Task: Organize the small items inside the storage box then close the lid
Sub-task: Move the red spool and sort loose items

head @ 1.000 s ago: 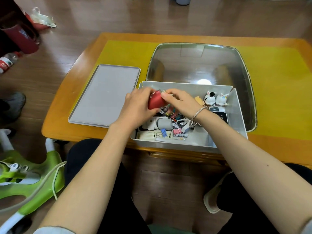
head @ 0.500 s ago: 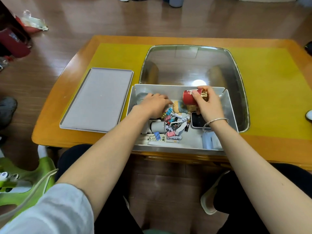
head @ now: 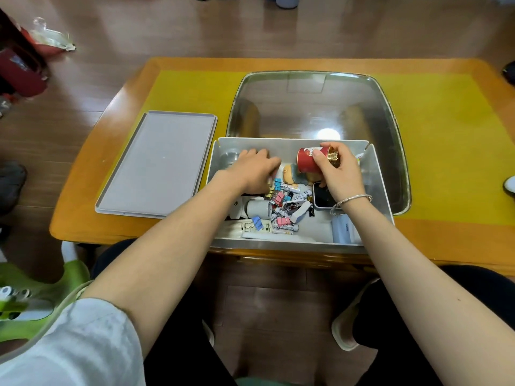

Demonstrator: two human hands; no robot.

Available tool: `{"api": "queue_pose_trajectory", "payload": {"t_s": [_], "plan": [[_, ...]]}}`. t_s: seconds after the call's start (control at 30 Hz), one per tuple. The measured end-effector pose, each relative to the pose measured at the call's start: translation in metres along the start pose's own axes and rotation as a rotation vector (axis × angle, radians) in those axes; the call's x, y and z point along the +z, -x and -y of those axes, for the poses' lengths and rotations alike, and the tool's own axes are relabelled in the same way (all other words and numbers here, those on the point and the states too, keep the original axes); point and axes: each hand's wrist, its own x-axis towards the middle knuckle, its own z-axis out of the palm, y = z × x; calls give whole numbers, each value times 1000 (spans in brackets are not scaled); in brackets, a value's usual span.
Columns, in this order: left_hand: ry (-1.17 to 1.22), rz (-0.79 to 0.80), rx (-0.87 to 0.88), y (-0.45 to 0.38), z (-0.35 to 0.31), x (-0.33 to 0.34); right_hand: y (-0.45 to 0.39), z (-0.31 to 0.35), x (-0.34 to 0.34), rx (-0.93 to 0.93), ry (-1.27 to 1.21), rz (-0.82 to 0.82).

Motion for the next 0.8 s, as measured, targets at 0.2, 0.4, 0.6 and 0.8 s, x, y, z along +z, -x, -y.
{"api": "queue_pose_trajectory", "payload": {"t_s": [0.2, 0.4, 0.6, 0.8], "plan": [[259, 82, -17, 23, 9, -25, -2, 3, -1, 4, -21, -17], [154, 156, -28, 34, 12, -26, -5, 5, 3, -31, 8, 8], [61, -14, -13, 10, 6, -13, -11, 6, 2, -86, 47, 24], [-187, 297, -67, -4, -5, 2, -15, 3, 3, -120, 95, 77]]}}
